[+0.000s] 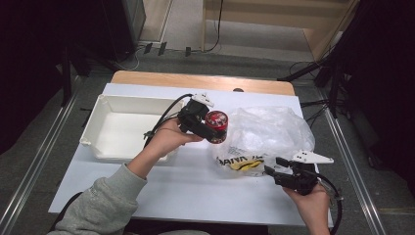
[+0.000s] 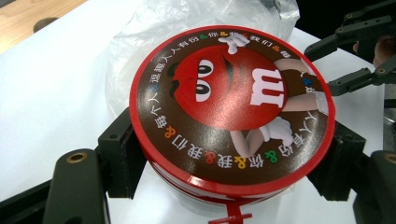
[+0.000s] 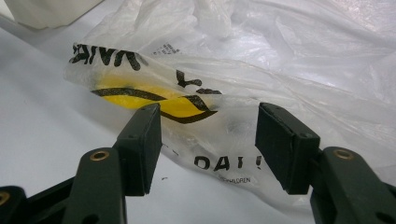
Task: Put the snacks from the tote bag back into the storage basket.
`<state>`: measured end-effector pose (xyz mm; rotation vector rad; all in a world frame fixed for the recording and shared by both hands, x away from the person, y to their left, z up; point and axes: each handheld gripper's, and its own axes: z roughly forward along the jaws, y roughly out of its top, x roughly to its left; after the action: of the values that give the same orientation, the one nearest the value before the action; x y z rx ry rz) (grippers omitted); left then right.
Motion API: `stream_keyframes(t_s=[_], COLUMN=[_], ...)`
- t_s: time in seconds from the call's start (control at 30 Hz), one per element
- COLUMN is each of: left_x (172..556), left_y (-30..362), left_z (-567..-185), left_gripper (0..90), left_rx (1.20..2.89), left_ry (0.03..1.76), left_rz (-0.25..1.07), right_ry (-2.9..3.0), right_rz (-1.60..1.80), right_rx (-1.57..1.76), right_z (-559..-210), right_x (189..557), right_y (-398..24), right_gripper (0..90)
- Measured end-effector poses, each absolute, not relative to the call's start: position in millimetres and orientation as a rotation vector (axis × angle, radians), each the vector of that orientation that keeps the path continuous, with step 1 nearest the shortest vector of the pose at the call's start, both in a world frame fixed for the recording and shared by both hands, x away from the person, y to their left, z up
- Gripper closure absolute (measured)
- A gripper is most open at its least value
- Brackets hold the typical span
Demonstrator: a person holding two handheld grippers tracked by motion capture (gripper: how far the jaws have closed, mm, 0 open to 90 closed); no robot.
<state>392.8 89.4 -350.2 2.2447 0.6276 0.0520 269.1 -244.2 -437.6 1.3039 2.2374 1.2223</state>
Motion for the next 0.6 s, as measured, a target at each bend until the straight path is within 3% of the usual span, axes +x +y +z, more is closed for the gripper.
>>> stream_keyframes(t_s=[0.6], left_x=[393], left_y=[108], left_z=[-348], left_gripper=[26.1], left_rx=[2.237], left_ry=[0.669], left_rz=[0.063], right_ry=[2.281], right_rz=[1.253], right_rx=[1.263], right_z=[-435], right_x=[271], right_y=[-227], right_gripper=[41.5])
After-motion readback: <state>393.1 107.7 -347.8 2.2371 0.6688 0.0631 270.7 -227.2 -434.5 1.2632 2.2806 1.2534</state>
